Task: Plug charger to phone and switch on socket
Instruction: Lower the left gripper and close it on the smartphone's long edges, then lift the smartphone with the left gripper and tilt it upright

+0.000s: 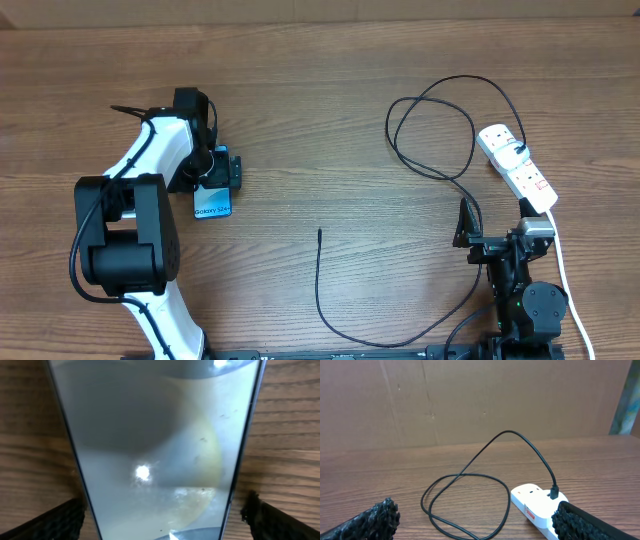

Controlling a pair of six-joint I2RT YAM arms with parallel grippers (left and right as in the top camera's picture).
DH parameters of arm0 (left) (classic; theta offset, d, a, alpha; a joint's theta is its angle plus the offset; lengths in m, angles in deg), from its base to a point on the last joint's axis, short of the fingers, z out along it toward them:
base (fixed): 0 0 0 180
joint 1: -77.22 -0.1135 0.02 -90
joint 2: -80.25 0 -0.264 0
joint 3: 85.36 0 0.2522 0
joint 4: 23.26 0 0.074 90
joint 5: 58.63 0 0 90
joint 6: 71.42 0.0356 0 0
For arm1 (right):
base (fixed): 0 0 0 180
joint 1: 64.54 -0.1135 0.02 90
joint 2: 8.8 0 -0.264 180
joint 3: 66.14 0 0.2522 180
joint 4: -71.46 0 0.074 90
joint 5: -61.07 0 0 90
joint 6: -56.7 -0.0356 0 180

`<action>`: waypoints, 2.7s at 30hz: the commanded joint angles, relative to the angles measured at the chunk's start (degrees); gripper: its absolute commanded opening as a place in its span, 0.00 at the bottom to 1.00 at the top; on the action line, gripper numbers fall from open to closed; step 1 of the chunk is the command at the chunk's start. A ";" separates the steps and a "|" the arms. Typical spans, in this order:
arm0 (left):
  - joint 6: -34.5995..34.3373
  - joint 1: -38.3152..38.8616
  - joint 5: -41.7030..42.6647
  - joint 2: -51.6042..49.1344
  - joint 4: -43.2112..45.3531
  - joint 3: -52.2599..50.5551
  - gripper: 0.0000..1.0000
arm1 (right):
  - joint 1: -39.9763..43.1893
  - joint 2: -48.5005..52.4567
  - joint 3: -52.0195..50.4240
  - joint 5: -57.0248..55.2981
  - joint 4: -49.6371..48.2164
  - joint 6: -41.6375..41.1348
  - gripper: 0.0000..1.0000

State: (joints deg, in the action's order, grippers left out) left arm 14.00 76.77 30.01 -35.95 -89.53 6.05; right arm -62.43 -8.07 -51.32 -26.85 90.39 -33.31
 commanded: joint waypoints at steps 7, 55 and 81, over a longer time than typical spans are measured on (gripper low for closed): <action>0.31 0.07 -1.62 -5.29 0.66 -0.46 0.76 | -0.39 -0.57 -0.59 -0.55 -0.35 -0.13 1.00; 0.13 0.11 22.67 -5.29 -13.27 12.76 0.43 | -0.39 -0.57 -0.59 -0.55 -0.35 -0.15 1.00; 3.30 0.11 55.87 -5.29 -13.46 12.81 0.38 | -0.39 -0.57 -0.59 -0.55 -0.35 -0.13 1.00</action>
State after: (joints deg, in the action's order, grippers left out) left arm 15.82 76.86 75.99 -40.96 -102.47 17.28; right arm -62.43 -8.07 -51.32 -26.85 90.39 -33.31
